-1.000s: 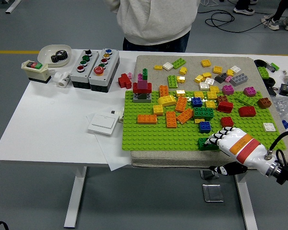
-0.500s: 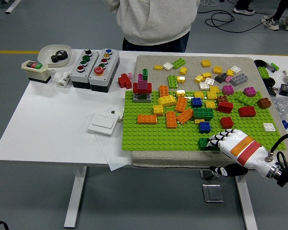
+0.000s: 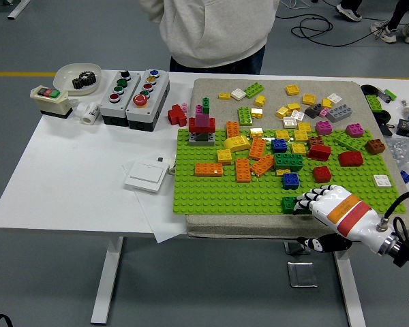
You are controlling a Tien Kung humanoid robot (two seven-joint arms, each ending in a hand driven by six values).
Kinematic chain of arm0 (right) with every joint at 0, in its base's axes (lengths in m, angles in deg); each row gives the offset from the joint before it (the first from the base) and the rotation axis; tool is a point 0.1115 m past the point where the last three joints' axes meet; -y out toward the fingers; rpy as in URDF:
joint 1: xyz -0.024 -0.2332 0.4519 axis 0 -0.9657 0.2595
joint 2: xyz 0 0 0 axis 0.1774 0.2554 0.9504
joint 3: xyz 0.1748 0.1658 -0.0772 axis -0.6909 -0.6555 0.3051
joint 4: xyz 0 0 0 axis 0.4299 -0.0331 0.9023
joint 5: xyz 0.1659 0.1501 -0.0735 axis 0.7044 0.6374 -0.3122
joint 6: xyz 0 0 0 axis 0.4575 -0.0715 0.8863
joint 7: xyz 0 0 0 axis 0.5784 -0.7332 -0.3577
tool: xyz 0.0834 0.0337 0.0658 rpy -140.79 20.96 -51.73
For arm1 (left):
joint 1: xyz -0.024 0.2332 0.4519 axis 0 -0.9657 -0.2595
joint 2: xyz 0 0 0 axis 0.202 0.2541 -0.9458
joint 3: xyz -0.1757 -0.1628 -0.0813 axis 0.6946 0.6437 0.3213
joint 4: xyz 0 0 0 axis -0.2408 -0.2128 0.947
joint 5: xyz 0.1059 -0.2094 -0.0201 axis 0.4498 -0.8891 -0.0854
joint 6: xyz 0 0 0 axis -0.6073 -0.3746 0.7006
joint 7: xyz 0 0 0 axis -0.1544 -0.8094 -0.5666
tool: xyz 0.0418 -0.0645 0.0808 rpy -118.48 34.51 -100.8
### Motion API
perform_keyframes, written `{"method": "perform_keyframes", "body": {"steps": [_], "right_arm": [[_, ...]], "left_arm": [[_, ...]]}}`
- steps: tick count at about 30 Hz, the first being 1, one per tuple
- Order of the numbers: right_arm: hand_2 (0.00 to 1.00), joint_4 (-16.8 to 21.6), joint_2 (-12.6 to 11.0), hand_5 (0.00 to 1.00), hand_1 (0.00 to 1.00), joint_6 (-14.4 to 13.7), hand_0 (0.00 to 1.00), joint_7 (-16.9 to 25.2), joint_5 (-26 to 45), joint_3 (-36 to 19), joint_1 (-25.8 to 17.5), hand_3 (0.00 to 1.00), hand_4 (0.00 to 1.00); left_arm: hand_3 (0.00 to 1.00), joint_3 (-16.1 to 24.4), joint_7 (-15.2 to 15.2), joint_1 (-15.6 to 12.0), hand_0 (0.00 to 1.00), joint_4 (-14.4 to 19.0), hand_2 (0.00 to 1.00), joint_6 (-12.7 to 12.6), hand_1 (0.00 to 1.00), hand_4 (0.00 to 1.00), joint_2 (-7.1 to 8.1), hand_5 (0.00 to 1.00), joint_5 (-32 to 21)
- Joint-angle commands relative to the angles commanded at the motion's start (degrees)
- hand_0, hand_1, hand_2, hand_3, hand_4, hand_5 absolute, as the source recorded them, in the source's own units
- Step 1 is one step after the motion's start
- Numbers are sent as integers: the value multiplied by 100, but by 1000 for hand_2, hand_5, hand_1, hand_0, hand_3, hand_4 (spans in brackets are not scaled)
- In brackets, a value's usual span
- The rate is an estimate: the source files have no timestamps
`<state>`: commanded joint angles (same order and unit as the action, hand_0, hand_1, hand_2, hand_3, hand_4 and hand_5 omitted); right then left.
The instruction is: Pick up the brick,pile it on top of brick,press brick,pick up the brick,pile it on top of brick,press brick
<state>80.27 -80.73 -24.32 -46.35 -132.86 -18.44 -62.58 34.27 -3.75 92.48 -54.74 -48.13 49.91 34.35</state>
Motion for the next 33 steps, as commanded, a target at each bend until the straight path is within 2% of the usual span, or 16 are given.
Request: {"method": "perform_keyframes", "body": {"steps": [11, 17, 27, 33], "right_arm": [[693, 294, -14, 458, 614, -227, 493, 18, 0, -327, -252, 599, 816], [690, 390, -36, 457, 612, -206, 493, 32, 0, -310, -318, 599, 814], [691, 119, 63, 449, 610, -133, 505, 36, 0, -204, -321, 598, 811], [691, 95, 60, 440, 610, -98, 505, 41, 0, -205, -339, 599, 808]], "left_arm": [[586, 0, -4, 3, 679, -3, 740, 0, 703, 669, -1, 659, -3], [586, 1, -2, -1, 678, -2, 740, 3, 702, 669, -1, 659, 2], [587, 18, 10, -24, 678, 3, 740, 13, 702, 670, -6, 660, 36], [587, 28, 15, -30, 679, 6, 740, 21, 702, 669, -7, 659, 53]]}}
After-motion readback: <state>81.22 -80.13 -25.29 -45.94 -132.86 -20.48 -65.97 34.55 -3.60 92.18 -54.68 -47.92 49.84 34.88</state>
